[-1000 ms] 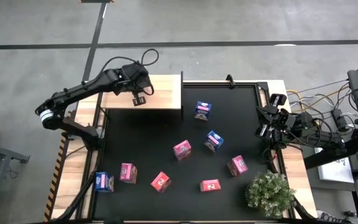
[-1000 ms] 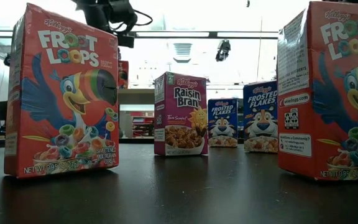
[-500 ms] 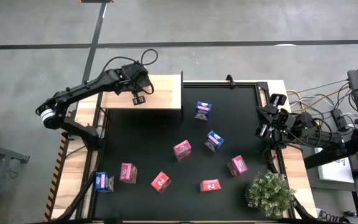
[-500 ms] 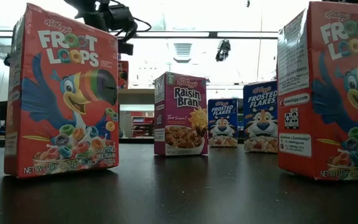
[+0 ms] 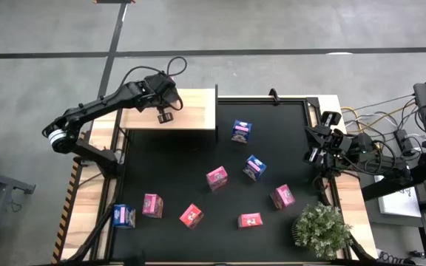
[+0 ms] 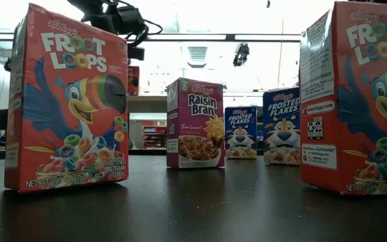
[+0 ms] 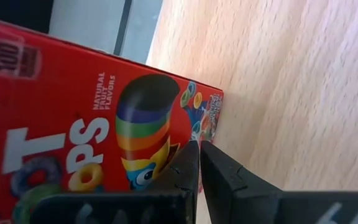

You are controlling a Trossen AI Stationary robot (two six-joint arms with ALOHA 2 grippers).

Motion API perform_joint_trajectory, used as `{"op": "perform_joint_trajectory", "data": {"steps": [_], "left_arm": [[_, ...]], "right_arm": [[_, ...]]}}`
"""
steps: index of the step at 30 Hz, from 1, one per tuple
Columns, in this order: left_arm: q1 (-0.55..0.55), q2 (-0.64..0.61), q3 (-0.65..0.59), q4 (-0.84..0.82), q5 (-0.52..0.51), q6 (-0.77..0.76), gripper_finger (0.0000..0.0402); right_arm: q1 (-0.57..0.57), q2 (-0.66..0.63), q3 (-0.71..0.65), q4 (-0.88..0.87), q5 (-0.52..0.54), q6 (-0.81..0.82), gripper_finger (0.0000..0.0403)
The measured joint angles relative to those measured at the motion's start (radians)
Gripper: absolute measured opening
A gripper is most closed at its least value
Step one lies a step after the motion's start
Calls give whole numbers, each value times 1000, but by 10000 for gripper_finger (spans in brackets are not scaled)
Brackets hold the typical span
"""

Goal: Stack cereal on shelf
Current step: Put the top red cereal box on the shelf

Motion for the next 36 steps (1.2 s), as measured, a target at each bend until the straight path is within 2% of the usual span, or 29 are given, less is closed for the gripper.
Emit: {"op": "perform_joint_trajectory", "data": {"steps": [14,21,36], "left_arm": [[28,0,0,-1,1,42,0],[29,0,0,21,52,23,0],[29,0,0,69,54,7,0]], "right_arm": [[0,0,0,0,0,0,9],[0,0,0,0,0,-2,9],[0,0,0,0,0,-3,9]]}}
